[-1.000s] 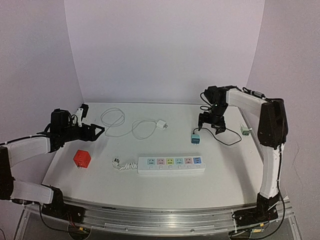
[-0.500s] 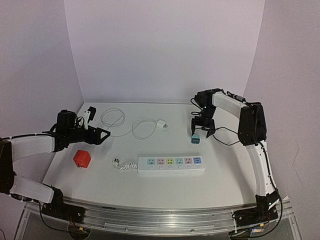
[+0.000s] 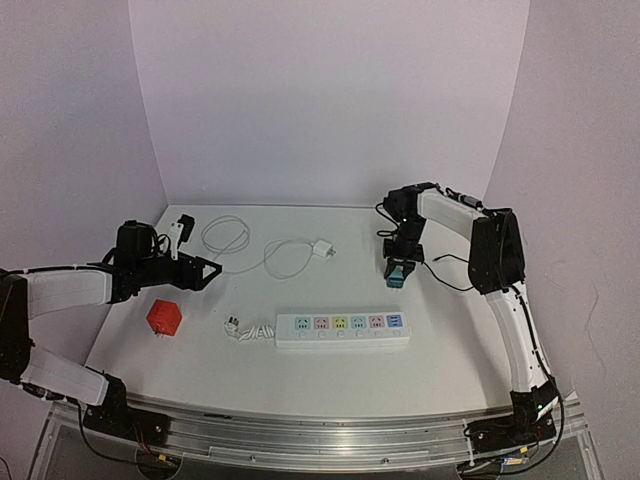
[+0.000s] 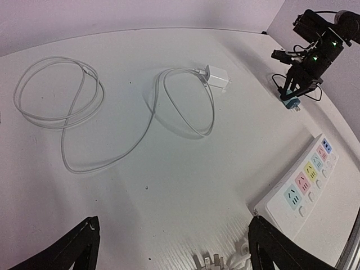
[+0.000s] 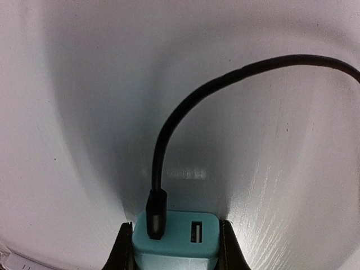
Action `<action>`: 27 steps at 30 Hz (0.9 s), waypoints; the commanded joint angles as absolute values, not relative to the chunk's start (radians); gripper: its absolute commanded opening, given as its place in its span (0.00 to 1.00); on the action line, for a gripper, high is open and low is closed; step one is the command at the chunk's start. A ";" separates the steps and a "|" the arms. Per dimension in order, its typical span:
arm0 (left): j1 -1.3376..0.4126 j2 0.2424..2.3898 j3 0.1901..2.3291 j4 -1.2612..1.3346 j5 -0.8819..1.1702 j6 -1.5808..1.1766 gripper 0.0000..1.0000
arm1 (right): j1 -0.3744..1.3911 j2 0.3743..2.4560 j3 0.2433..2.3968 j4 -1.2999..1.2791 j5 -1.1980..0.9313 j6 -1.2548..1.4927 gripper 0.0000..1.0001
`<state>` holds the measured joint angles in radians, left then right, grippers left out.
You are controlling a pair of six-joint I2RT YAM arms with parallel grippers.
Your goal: Insert the plug
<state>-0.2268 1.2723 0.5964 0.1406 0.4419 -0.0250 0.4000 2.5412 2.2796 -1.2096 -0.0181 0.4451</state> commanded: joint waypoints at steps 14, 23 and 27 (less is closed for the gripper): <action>-0.410 1.310 0.788 0.419 0.605 0.166 0.85 | 0.613 1.894 1.890 -0.528 0.199 0.786 0.00; -0.601 1.466 1.002 0.701 0.671 0.055 0.93 | 0.831 1.807 1.782 -0.085 0.316 0.799 0.00; -0.634 1.529 1.074 0.714 0.572 -0.019 0.90 | 0.895 1.806 1.805 -0.050 0.318 0.758 0.00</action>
<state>-0.6136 1.4758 0.9871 0.6095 0.6323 0.0772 0.8517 1.8073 1.7863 -0.2035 0.2707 0.7811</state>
